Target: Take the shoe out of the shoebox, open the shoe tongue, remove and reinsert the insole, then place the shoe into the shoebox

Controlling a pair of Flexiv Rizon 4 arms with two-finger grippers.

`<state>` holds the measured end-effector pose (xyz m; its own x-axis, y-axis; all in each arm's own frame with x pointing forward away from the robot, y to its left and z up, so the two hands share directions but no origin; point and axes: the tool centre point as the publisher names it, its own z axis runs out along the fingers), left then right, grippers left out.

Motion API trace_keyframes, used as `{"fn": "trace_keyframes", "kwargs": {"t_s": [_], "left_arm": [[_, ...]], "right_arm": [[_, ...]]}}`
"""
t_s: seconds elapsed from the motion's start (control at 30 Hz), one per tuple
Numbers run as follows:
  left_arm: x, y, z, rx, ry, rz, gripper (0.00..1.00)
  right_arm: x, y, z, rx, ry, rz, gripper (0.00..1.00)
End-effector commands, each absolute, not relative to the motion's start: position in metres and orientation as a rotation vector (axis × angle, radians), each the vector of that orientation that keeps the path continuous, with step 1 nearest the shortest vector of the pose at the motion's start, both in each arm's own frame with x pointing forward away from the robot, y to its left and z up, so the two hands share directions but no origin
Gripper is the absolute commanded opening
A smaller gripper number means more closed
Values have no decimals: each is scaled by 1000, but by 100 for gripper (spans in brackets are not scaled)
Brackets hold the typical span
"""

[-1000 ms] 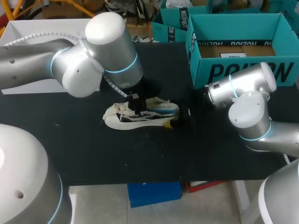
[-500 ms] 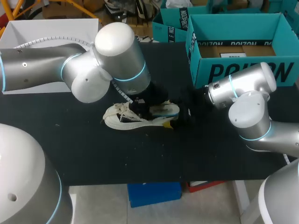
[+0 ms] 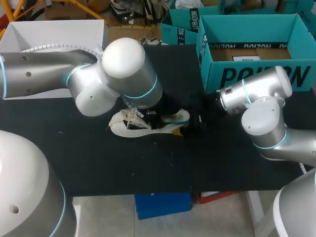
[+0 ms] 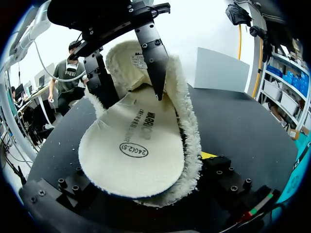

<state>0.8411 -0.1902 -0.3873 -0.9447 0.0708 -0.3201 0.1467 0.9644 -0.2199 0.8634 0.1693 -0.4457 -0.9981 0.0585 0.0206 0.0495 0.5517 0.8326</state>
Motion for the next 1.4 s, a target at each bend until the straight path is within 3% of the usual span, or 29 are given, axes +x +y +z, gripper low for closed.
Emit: {"fn": "trace_keyframes", "kwargs": {"t_s": [0.03, 0.63, 0.7, 0.73, 0.77, 0.8, 1.4], "left_arm": [[834, -198, -392, 161, 2766, -339, 54], [846, -217, -398, 159, 2724, -359, 48], [847, -217, -398, 161, 2722, -361, 41], [847, -217, -398, 162, 2721, -361, 27], [847, -217, -398, 164, 2720, -361, 6], [847, -218, -398, 166, 2720, -361, 0], [823, -199, -360, 186, 2849, -504, 0]], "right_arm": [[865, 170, -446, 98, 2760, 1478, 0], [865, 170, -446, 98, 2760, 1478, 0], [865, 170, -446, 98, 2760, 1478, 0], [865, 170, -446, 98, 2760, 1478, 0], [865, 170, -446, 98, 2760, 1478, 0], [865, 170, -446, 98, 2760, 1478, 0], [865, 170, -446, 98, 2760, 1478, 0]]}}
